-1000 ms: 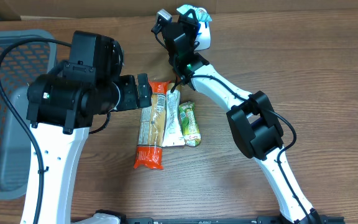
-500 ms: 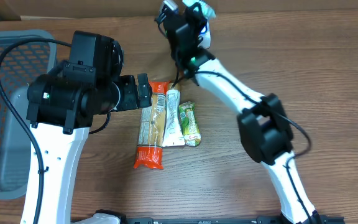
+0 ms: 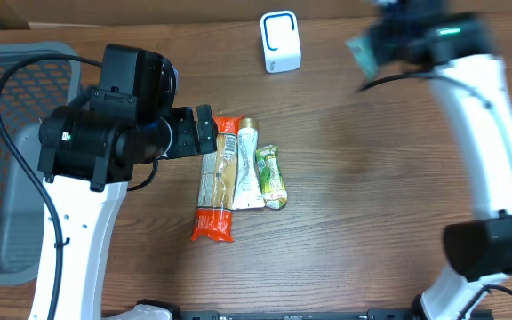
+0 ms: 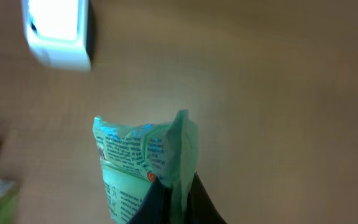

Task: Scan the item barcode
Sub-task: 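Move the wipes pack right and release it on the table, then move the right gripper to the green drink pouch and grasp it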

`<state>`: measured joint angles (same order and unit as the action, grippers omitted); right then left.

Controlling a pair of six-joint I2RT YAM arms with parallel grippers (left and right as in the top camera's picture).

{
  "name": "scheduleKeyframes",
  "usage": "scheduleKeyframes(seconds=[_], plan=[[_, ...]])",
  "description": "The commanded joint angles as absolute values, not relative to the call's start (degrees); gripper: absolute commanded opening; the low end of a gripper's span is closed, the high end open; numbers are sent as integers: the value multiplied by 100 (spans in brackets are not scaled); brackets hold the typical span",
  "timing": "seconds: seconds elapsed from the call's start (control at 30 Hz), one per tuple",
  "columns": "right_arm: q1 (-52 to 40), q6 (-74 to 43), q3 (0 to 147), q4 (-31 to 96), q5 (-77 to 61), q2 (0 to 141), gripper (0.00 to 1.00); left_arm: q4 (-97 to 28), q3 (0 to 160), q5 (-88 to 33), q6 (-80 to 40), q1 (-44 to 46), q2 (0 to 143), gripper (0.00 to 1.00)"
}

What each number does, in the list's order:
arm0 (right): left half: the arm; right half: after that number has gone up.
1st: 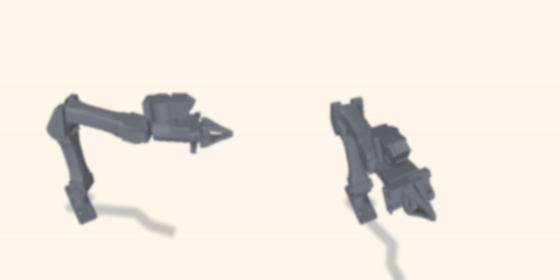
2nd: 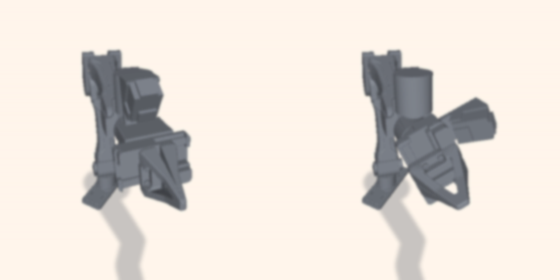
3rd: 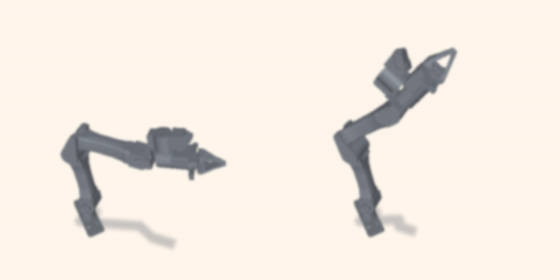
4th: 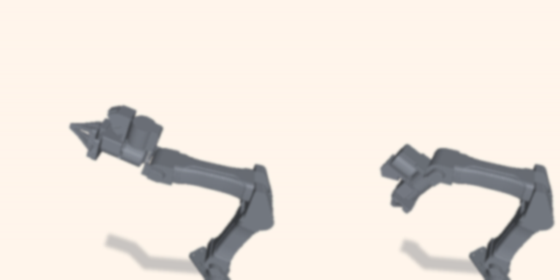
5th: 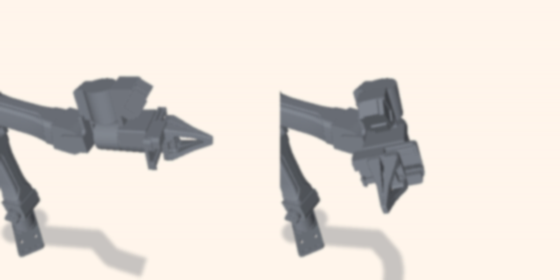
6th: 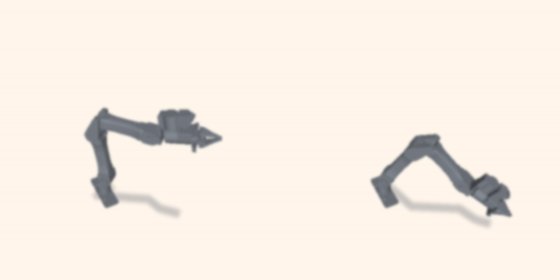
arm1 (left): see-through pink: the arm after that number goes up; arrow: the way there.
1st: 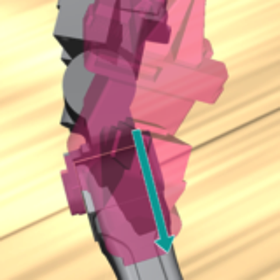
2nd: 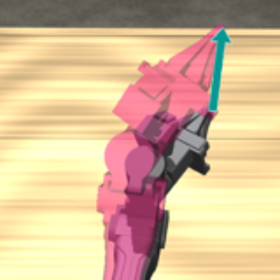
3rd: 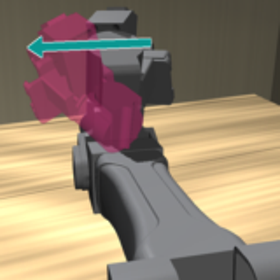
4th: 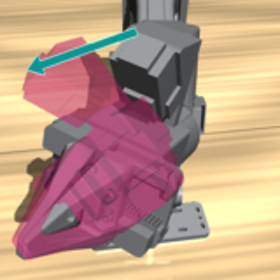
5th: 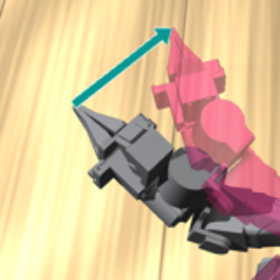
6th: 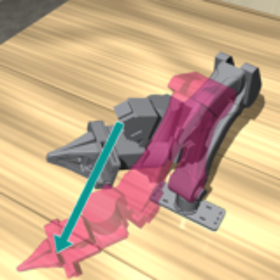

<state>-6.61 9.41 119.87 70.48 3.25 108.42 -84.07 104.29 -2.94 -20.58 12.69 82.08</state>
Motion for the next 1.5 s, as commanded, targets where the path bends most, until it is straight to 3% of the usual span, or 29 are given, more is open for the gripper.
scheduleKeyframes(seconds=[0.0, 0.17, 0.47, 0.53, 0.6, 0.63, 0.83, 1.0, 1.1, 1.47], plan=[[532, 106, 11793, 7787, -1863, 10936, 4, -8401, 10516, -279, -1929, 1278, 8228, 100], [1680, 12, 10628, 7620, -1870, 11118, 4, -8401, 10516, -276, -1929, 1278, 8228, 99], [2720, -298, 8707, 6136, -1643, 11120, 5, -8401, 10516, -276, -1929, 1278, 8228, 100], [2864, -454, 8613, 5979, -1887, 11120, 24, -8401, 10516, -276, -1929, 1278, 8228, 100], [2917, -478, 8637, 5970, -2025, 11118, 64, -8401, 10516, -279, -1929, 1278, 8228, 100], [2923, -491, 8663, 5986, -2099, 11113, 75, -8401, 10516, -276, -1929, 1278, 8228, 100], [2871, -602, 8910, 6224, -2517, 10884, 84, -8401, 10516, -276, -1929, 1278, 8228, 99], [2475, -602, 9041, 6617, -3245, 10385, 89, -8401, 10516, -274, -1929, 1278, 8228, 100], [1918, -602, 9039, 6930, -3406, 10243, 100, -8401, 10516, -276, -1929, 1278, 8228, 100], [-731, -786, 8532, 6641, -3065, 10263, 100, -8401, 10516, -276, -1929, 1278, 8228, 100]])
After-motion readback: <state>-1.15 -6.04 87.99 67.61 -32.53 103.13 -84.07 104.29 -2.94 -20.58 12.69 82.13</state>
